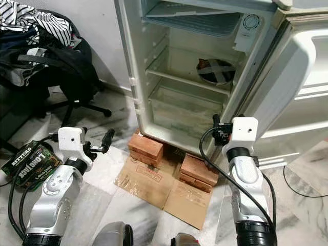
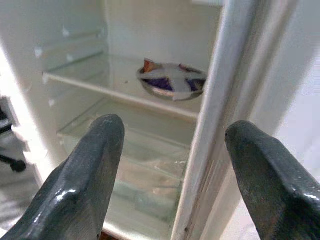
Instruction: Restocking fridge
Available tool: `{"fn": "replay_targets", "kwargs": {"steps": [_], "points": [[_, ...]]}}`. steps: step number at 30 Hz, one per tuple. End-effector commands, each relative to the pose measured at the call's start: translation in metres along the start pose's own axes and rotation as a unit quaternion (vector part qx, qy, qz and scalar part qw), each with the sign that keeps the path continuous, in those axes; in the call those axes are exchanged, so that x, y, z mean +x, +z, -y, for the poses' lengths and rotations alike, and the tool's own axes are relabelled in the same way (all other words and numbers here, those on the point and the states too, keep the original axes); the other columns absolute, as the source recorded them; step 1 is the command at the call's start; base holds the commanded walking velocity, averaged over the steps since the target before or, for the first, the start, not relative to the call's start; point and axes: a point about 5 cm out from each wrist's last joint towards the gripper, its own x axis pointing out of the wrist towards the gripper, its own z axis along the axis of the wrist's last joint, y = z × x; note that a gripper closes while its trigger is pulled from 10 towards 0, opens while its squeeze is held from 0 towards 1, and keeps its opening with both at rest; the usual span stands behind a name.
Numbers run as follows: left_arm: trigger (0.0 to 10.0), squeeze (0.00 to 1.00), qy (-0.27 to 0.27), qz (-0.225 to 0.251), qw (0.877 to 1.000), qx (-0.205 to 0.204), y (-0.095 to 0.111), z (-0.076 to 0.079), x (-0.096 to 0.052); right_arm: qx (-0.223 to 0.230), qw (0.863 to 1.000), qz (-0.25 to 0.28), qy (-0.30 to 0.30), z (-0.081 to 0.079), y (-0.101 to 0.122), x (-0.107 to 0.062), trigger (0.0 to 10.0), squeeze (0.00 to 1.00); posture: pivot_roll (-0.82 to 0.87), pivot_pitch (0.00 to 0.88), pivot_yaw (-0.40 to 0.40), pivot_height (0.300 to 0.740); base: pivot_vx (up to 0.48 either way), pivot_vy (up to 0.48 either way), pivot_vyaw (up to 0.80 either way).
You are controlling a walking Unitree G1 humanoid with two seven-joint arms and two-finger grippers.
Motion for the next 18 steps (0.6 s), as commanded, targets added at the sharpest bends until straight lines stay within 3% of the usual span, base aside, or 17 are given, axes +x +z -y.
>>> {"fn": "replay_targets", "kwargs": {"steps": [1,11,18], "points": [[10.0,0.00,-0.007,0.009,1.000,-0.002,0.0030,0.0045,0.0009,-0.005,1.000,-0.001,-0.010,0.0073,-0.0004,-0.0012,10.0,0.00,-0.02,0.122,0.049,0.740,0.000,-0.420,0.00],[10.0,0.00,0.000,0.006,1.000,0.003,0.0016,0.0035,0.0000,-0.010,1.000,0.001,-0.011,0.0092,-0.0004,0.0007,10.0,0.00,-0.01,0.124,0.046,0.740,0.048,-0.406,0.00],[10.0,0.00,0.008,0.003,1.000,0.006,0.0000,0.0026,-0.0003,-0.018,0.999,-0.017,-0.032,0.0135,-0.0081,-0.0070,10.0,0.00,-0.01,0.124,0.042,0.740,0.000,0.000,0.00]]}}
